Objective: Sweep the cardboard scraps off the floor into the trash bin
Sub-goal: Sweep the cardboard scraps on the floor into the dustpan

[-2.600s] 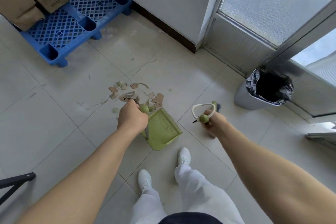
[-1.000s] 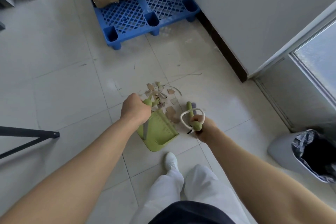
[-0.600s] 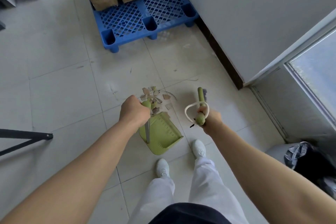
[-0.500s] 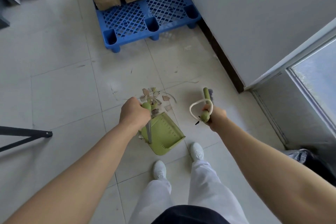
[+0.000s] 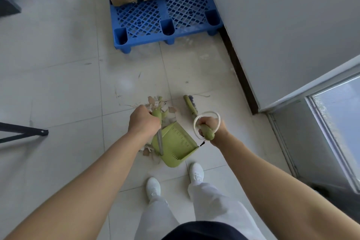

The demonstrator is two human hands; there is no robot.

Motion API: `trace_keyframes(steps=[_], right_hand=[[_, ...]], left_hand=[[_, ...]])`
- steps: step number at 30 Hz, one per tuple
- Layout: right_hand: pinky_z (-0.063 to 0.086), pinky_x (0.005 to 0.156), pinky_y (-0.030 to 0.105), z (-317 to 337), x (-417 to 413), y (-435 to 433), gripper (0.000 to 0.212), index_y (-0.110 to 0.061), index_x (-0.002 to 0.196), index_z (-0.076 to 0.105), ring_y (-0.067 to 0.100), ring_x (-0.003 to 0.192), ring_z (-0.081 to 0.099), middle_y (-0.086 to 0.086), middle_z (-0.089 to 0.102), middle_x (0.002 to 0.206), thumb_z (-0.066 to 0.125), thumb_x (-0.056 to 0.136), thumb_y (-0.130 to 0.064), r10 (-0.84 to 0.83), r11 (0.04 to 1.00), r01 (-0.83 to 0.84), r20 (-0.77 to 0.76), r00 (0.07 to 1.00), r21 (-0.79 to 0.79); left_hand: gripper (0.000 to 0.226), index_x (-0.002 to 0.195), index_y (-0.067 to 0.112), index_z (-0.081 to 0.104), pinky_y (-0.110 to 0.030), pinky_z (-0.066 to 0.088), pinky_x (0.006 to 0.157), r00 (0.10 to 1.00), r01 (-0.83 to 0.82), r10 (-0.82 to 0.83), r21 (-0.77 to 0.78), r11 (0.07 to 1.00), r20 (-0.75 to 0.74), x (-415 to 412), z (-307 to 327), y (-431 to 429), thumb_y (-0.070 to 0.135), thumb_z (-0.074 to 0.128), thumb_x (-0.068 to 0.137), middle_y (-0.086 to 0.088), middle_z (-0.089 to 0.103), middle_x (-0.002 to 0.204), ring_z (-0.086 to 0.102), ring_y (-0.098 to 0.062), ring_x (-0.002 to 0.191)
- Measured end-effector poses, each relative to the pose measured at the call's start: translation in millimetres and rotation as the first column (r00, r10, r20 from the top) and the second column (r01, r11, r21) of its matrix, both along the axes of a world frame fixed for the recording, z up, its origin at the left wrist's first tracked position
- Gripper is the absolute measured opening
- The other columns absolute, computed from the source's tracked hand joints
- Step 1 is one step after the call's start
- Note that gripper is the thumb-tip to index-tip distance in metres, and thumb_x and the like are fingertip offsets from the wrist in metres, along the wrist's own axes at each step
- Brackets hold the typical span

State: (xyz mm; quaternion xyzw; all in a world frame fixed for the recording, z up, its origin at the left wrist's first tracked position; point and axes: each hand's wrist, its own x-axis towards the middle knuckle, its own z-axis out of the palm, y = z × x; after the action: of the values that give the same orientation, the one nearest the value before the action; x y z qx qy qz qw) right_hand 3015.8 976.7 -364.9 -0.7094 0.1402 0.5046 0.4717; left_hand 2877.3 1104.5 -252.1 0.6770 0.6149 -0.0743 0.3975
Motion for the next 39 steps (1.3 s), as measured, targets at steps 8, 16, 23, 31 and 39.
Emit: trace_keyframes(steps=[8, 16, 23, 31, 39], right_hand=[[0.046, 0.043, 0.025, 1, 78, 35, 0.008, -0.002, 0.085, 0.055, 0.022, 0.052, 0.053, 0.012, 0.052, 0.068, 0.062, 0.082, -0.004, 0.308, 0.930, -0.275, 0.112, 0.945, -0.244], [0.046, 0.034, 0.020, -19, 42, 67, 0.006, -0.002, 0.089, 0.057, 0.019, 0.046, 0.053, 0.011, 0.053, 0.067, 0.055, 0.084, 0.002, 0.372, 0.909, -0.372, -0.038, 0.928, -0.188], [0.040, 0.035, 0.014, -3, 5, 56, 0.017, -0.007, 0.074, 0.050, 0.013, 0.036, 0.052, 0.006, 0.054, 0.055, 0.051, 0.089, 0.000, 0.384, 0.920, -0.387, -0.060, 0.921, -0.060], [0.043, 0.041, 0.019, 23, -33, 44, 0.021, -0.008, 0.069, 0.051, 0.016, 0.051, 0.048, 0.006, 0.050, 0.063, 0.054, 0.087, 0.001, 0.318, 0.945, -0.317, -0.002, 0.948, -0.082], [0.040, 0.030, 0.013, 14, -97, 26, 0.044, -0.008, 0.127, 0.053, 0.019, 0.054, 0.053, 0.009, 0.053, 0.070, 0.059, 0.084, 0.001, 0.163, 0.979, -0.177, -0.130, 0.978, -0.102]], left_hand=[[0.015, 0.078, 0.011, 0.048, -0.030, 0.041, 0.064, 0.995, -0.072, 0.072, -0.003, 0.997, 0.068, 9, 0, -1, 0.004, 0.059, 0.086, 0.000, 0.048, 0.073, 0.045, -0.012, 0.063], [0.010, 0.086, 0.007, 0.052, -0.031, 0.043, 0.066, 0.987, -0.155, 0.154, 0.026, 0.988, 0.032, -1, -5, 2, 0.000, 0.058, 0.082, 0.000, 0.048, 0.072, 0.050, -0.023, 0.074], [0.016, 0.080, 0.011, 0.046, -0.029, 0.035, 0.065, 0.983, -0.182, 0.182, 0.058, 0.982, 0.005, -17, 7, 5, 0.001, 0.058, 0.084, -0.005, 0.043, 0.072, 0.042, -0.022, 0.073], [0.009, 0.084, 0.008, 0.051, -0.030, 0.038, 0.065, 0.973, -0.229, 0.229, 0.066, 0.971, 0.005, -61, 13, 2, 0.005, 0.059, 0.086, -0.002, 0.044, 0.068, 0.046, -0.024, 0.073], [0.006, 0.085, 0.007, 0.054, -0.029, 0.037, 0.061, 0.966, -0.259, 0.259, 0.066, 0.964, 0.010, -138, 5, -34, 0.007, 0.060, 0.085, -0.003, 0.047, 0.070, 0.045, -0.024, 0.069]])
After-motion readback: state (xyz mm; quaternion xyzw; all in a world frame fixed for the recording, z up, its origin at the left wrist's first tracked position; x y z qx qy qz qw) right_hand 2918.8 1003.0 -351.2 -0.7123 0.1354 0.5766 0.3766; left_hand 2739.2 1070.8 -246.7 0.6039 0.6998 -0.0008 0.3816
